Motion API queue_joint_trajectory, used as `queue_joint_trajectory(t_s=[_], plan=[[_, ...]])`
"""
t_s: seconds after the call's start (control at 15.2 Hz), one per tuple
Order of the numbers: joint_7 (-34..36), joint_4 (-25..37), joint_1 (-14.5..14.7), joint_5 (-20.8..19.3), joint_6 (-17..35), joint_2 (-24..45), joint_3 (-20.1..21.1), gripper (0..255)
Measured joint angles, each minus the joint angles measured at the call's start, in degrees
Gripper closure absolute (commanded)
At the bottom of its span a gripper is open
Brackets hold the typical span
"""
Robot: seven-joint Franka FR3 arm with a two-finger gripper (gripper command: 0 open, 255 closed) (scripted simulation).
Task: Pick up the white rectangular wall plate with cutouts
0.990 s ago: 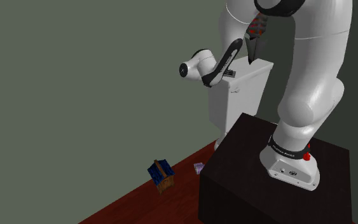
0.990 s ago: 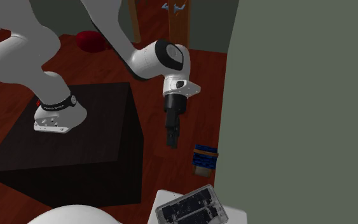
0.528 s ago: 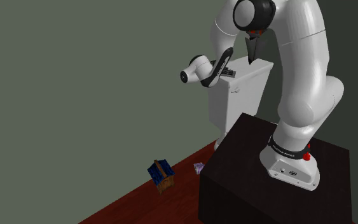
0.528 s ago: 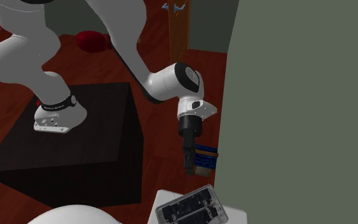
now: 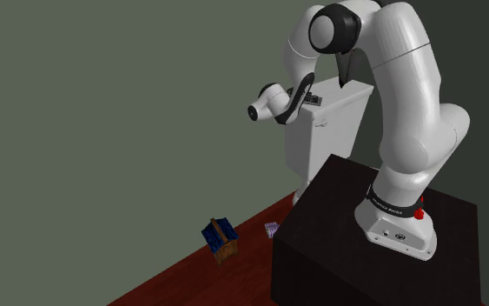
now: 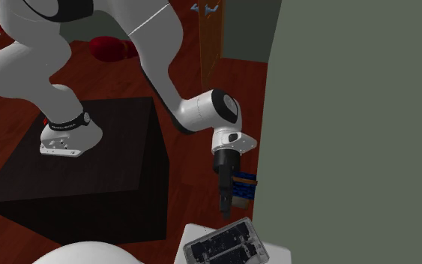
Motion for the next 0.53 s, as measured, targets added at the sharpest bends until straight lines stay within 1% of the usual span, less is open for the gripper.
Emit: queue_joint_trajectory(t_s=[0.07,0.13,0.53], plan=[[0.3,0.2,0.0,-0.1,0.0,0.6,0.0,0],[0.5,0.4,0.0,-0.1,0.0,0.9,0.0,255],[0.6,0.6,0.0,-0.2,0.1,1.1,0.0,255]])
